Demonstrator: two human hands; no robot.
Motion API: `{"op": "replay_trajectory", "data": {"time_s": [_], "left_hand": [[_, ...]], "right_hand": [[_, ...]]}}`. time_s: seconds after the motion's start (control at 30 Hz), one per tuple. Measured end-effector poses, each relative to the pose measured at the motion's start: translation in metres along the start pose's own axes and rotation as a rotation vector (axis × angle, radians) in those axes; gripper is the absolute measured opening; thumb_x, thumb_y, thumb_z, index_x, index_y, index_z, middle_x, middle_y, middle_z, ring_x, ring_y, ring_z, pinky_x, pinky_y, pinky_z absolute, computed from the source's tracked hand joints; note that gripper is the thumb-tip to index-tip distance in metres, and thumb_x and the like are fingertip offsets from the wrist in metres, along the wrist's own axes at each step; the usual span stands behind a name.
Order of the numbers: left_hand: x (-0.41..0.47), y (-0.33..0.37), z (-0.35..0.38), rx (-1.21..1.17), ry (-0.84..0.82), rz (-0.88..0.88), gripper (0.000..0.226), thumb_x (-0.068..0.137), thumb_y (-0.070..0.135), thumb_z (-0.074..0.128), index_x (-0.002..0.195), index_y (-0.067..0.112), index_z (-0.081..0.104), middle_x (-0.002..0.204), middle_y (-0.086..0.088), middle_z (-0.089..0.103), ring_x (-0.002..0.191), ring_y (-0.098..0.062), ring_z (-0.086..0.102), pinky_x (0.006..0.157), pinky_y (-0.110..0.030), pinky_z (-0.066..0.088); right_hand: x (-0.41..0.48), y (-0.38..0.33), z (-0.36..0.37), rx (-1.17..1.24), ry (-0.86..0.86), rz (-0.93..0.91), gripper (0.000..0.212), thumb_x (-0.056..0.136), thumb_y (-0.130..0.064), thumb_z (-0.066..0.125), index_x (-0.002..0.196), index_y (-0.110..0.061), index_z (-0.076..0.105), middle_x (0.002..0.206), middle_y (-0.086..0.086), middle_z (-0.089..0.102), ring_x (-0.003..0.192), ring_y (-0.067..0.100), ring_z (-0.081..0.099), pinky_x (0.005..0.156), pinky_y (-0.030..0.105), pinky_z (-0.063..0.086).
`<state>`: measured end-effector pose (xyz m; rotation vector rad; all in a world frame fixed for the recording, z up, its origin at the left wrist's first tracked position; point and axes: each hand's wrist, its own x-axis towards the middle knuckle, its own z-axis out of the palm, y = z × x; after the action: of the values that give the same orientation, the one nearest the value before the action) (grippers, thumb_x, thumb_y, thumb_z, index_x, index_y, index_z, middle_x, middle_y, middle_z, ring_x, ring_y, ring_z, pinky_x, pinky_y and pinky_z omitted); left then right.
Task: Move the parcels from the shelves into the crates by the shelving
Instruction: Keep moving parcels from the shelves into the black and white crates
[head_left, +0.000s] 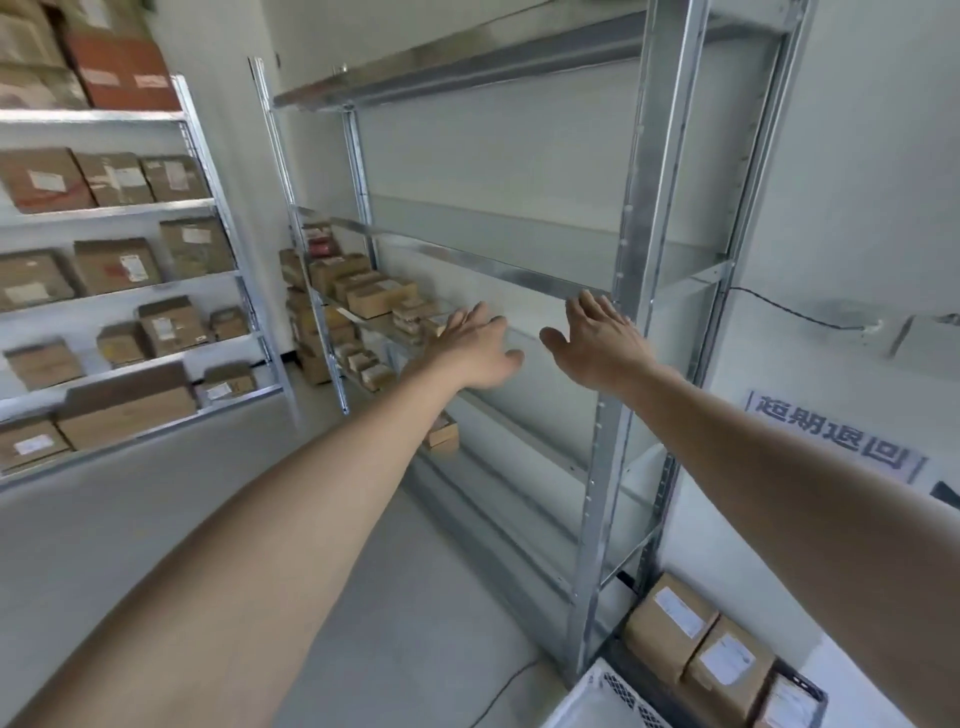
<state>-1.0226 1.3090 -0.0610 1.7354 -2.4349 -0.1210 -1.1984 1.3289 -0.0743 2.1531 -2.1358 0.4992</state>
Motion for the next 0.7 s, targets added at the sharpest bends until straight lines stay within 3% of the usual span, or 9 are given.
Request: {"op": "replay_trajectory", "data": {"time_s": [0.1,0.33,0.7], "left_hand": [[-0.009,-0.053,-0.009,-0.014,-0.020,-0.080,0.069,0.103,0.050,0.042,0.163,0.025,0.020,0.173,-0.005,0.000,0.158,-0.028,-0.003,0.123,-0.053,0.014],[-0.025,-0.158,-0.023,-0.025,-0.045,-0.220,0.072,0.105,0.051,0.041,0.164,0.023,0.012,0.173,-0.004,-0.004,0.158,-0.027,-0.009,0.127,-0.053,0.010],[0.023,-0.246,-0.005,0.014,-0.043,-0.309,0.071,0.104,0.054,0.039,0.164,0.024,0.016,0.173,-0.003,0.000,0.158,-0.026,-0.004,0.125,-0.049,0.011]], "right_hand": [[0.023,-0.046,0.014,0.013,-0.059,-0.059,0.067,0.106,-0.053,0.027,0.157,-0.010,0.024,0.170,0.006,0.012,0.157,0.026,0.007,0.125,0.049,0.017],[0.071,-0.138,0.053,0.049,-0.108,-0.153,0.069,0.106,-0.054,0.023,0.161,-0.014,0.018,0.172,0.004,0.004,0.158,0.025,0.003,0.127,0.048,0.013],[0.152,-0.198,0.117,0.081,-0.176,-0.226,0.072,0.105,-0.058,0.020,0.164,-0.020,0.006,0.172,0.001,-0.003,0.158,0.024,-0.003,0.128,0.047,0.006]]}}
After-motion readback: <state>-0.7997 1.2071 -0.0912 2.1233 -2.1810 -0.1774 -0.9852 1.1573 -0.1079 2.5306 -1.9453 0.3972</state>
